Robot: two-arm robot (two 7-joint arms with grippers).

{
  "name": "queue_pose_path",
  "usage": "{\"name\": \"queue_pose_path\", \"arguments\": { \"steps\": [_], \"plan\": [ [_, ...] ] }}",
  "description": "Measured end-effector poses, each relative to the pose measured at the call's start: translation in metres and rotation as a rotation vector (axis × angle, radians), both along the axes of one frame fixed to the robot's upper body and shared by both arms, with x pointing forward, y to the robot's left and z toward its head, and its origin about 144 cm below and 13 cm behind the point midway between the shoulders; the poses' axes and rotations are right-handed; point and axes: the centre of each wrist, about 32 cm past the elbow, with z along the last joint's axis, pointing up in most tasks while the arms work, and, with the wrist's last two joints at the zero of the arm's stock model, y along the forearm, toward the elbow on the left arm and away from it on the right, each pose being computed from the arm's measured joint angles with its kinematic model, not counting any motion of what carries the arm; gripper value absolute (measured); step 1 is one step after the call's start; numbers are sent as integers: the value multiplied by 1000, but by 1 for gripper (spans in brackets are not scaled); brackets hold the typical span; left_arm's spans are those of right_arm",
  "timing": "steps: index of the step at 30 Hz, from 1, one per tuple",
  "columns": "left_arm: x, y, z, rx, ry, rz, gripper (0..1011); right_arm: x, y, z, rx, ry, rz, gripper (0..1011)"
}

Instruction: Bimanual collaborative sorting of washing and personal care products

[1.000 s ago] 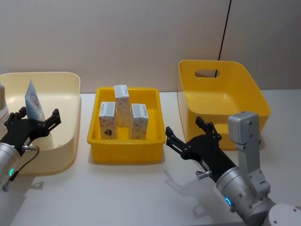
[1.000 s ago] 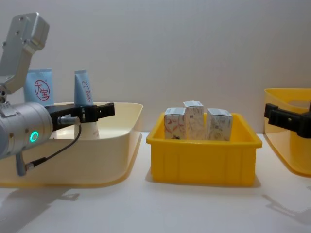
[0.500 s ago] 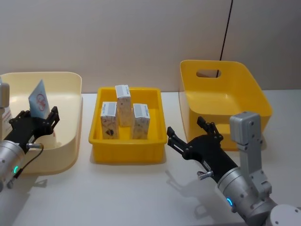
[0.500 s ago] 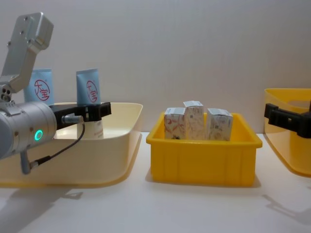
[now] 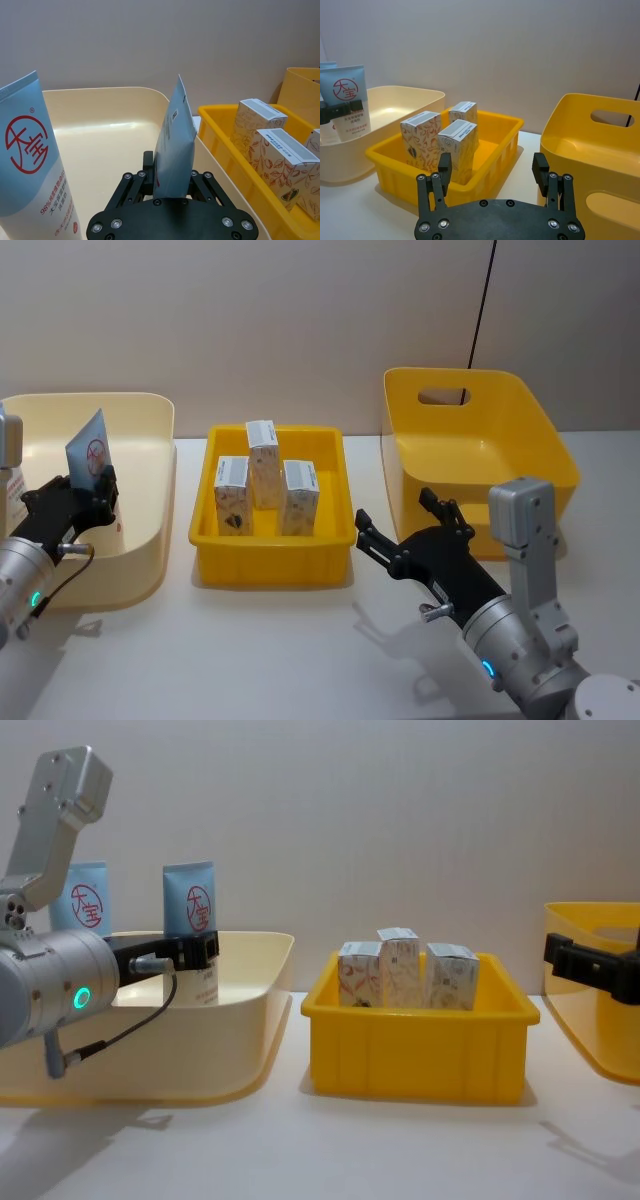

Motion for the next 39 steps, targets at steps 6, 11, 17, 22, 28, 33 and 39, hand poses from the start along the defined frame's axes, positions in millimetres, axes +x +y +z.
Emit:
{"name": "queue_pose_path", "arguments": {
  "steps": [6, 11, 17, 22, 28, 33, 39],
  "plan": [
    [0, 0, 0, 0, 0, -4, 284, 0, 0, 0, 0, 0, 0, 1001],
    [1, 0, 0, -5, -4, -23, 278, 0, 0, 0, 0, 0, 0, 1001],
    [2, 3, 5, -27, -20, -52, 277, 0, 0, 0, 0, 0, 0, 1001],
    [4, 8, 13, -45, -49, -69, 278, 0, 0, 0, 0, 0, 0, 1001],
    [6, 17, 28, -57, -103, -81, 278, 0, 0, 0, 0, 0, 0, 1001],
    [6, 22, 37, -61, -133, -92, 278, 0, 0, 0, 0, 0, 0, 1001],
    [5, 28, 47, -72, -162, -132, 278, 0, 0, 0, 0, 0, 0, 1001]
  ]
}}
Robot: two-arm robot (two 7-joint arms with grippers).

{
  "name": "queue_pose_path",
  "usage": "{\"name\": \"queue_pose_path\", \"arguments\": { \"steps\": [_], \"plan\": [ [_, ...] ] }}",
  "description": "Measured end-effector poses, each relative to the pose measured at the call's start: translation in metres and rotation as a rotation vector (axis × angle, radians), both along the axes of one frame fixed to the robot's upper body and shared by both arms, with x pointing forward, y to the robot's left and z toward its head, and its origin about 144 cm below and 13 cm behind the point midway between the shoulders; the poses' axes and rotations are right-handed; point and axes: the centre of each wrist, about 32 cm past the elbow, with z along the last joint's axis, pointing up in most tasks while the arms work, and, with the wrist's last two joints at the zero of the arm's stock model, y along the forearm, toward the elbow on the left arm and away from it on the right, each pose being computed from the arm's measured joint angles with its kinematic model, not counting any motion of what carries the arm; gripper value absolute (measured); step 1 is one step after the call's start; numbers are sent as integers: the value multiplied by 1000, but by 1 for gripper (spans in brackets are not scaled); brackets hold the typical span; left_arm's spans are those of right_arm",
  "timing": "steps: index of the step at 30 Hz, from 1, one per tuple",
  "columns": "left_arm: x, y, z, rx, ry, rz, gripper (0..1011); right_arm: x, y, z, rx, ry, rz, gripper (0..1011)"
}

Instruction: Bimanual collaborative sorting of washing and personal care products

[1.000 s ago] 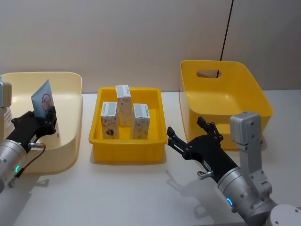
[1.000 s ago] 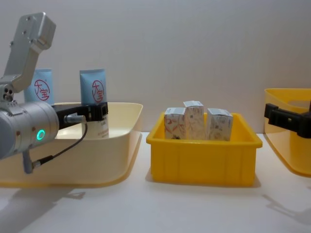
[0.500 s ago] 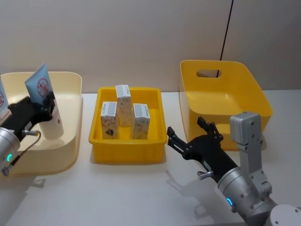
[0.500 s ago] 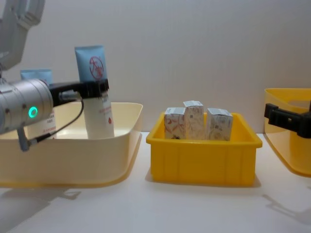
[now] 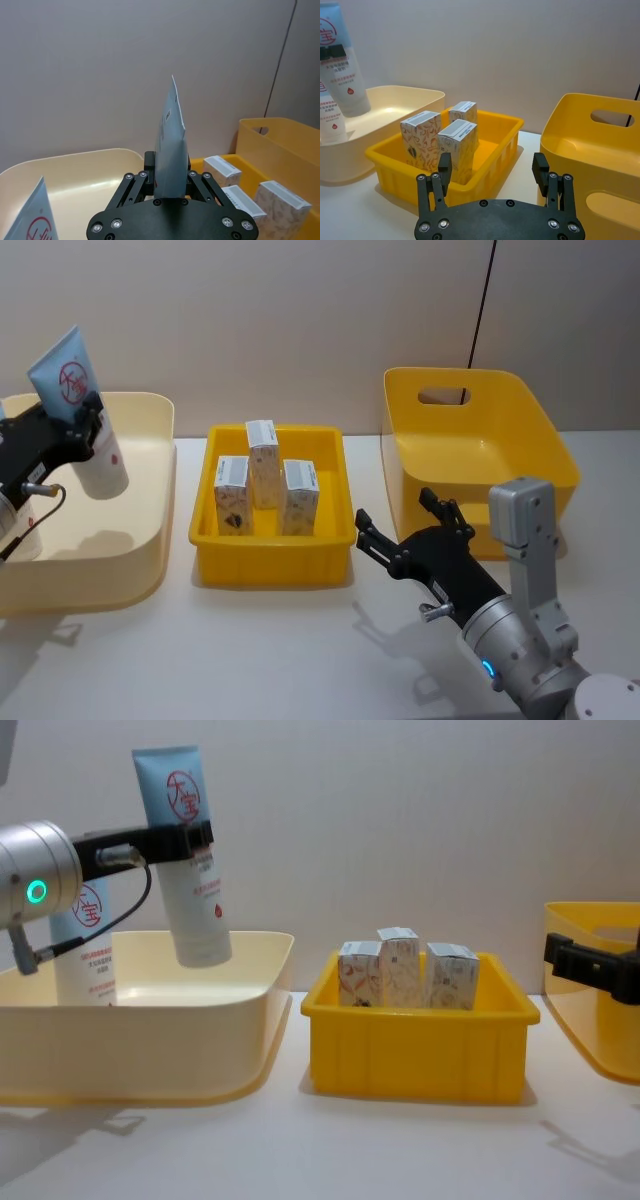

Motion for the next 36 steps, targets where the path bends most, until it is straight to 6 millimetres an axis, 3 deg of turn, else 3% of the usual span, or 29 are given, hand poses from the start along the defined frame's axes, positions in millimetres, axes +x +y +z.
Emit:
{"name": "queue_pose_path", "arguments": {
  "steps": [17, 36],
  "plan": [
    [-6, 2, 12, -31, -5, -206, 278, 0, 0, 0, 0, 0, 0, 1001],
    [-14, -17, 3, -65, 42, -484, 278, 0, 0, 0, 0, 0, 0, 1001]
  ]
}}
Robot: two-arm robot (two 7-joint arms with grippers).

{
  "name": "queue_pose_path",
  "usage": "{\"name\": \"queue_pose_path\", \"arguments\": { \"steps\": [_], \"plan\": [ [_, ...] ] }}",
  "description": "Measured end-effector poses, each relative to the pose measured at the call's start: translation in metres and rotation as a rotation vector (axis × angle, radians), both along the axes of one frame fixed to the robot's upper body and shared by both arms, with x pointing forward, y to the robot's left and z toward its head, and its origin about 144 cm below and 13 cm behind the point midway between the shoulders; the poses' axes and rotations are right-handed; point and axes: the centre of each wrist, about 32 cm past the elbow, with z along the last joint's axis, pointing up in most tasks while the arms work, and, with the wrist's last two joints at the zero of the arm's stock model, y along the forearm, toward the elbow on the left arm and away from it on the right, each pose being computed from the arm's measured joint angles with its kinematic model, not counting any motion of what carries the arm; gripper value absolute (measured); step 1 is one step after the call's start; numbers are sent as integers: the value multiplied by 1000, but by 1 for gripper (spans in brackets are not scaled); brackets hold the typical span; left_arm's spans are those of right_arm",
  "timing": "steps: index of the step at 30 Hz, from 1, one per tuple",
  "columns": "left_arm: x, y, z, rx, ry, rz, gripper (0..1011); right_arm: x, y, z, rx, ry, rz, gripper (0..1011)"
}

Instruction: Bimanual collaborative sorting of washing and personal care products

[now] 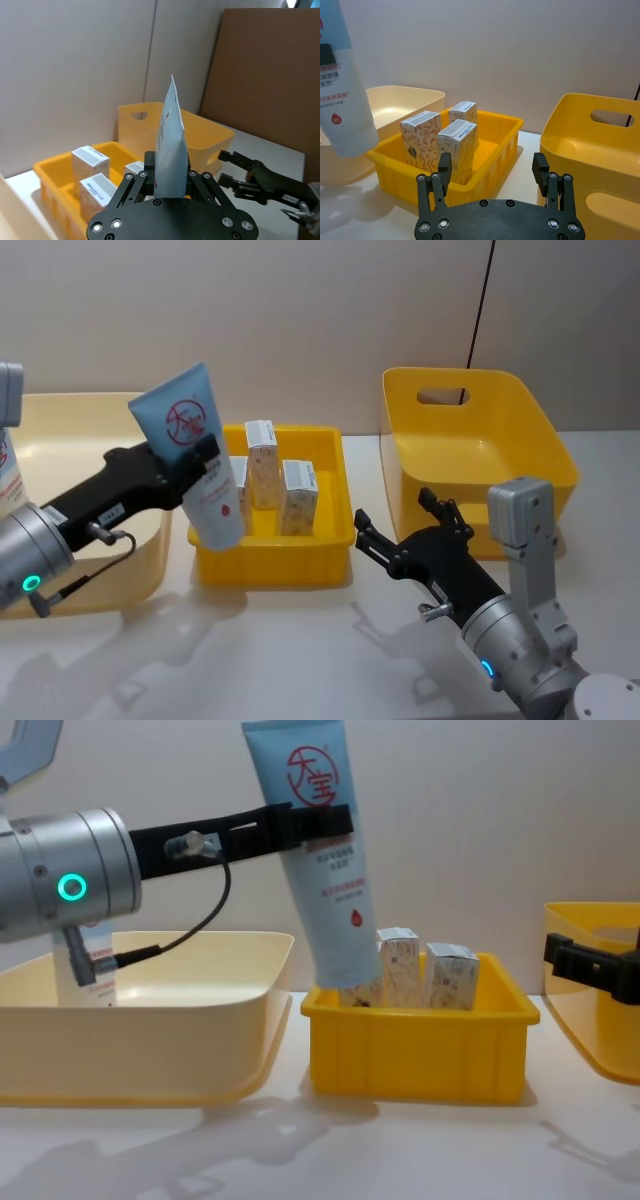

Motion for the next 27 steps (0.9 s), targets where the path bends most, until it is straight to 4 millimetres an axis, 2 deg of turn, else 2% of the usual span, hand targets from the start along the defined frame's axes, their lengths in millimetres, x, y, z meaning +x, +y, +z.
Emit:
{"name": "queue_pose_path", "arguments": {
  "steps": [13, 27],
  "plan": [
    [-4, -8, -6, -12, 12, -77, 278, 0, -1, 2, 1, -3, 19, 1001],
    [-5, -10, -8, -16, 16, -105, 278, -1, -14, 19, 23, -32, 167, 1001]
  ]
}}
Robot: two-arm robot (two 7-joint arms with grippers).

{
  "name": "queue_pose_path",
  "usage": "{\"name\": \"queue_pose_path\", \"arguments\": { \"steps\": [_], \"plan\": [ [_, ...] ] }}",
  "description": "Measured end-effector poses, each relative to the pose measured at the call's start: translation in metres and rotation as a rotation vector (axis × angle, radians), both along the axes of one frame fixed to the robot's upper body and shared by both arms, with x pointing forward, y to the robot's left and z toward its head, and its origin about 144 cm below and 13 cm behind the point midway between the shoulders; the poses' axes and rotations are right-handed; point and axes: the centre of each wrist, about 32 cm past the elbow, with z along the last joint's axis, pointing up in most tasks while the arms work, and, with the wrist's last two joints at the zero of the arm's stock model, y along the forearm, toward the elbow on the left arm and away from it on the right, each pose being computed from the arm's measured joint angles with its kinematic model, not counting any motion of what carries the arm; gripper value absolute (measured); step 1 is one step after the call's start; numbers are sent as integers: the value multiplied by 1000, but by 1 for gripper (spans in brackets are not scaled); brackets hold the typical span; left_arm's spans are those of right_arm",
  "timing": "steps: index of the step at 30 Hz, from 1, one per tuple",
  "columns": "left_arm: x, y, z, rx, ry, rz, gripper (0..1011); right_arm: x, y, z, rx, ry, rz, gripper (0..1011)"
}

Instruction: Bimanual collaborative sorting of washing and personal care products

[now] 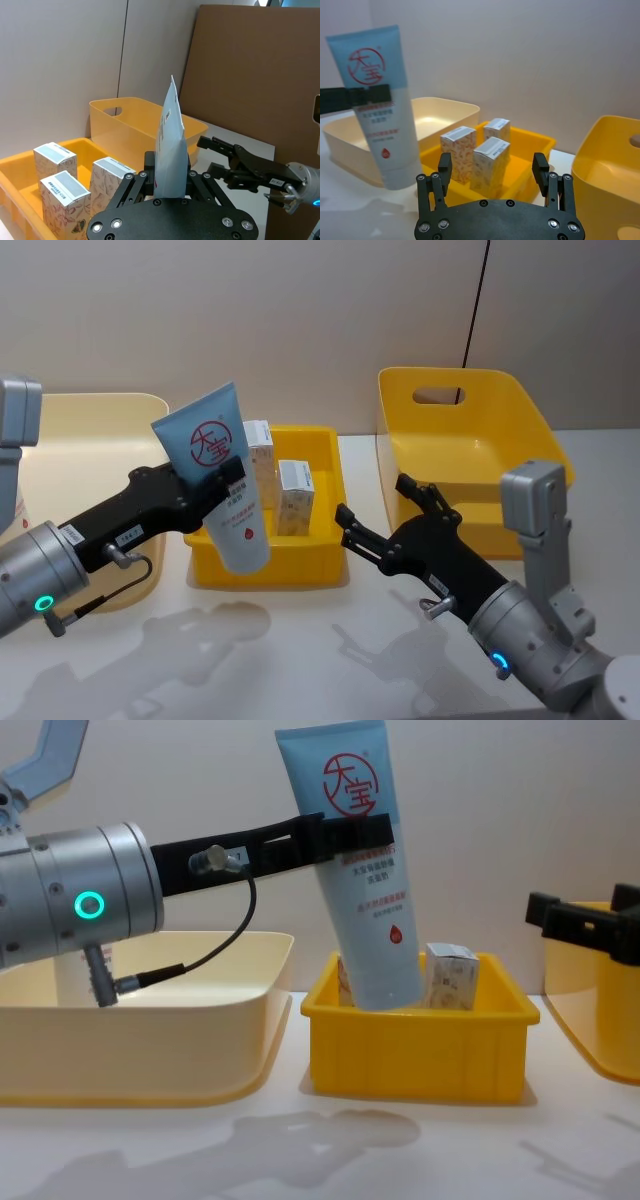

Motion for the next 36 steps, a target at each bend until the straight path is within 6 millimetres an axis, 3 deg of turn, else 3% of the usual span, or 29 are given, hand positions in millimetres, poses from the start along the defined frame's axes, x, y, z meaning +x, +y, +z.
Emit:
{"name": "queue_pose_path", "arguments": {
  "steps": [19, 36],
  "plan": [
    [-1, -1, -1, -2, 2, -10, 278, -3, -13, 27, 19, 25, 249, 1001],
    [-1, -1, -1, -2, 2, -13, 278, 9, 15, 38, -85, 94, 312, 1001]
  ]
}}
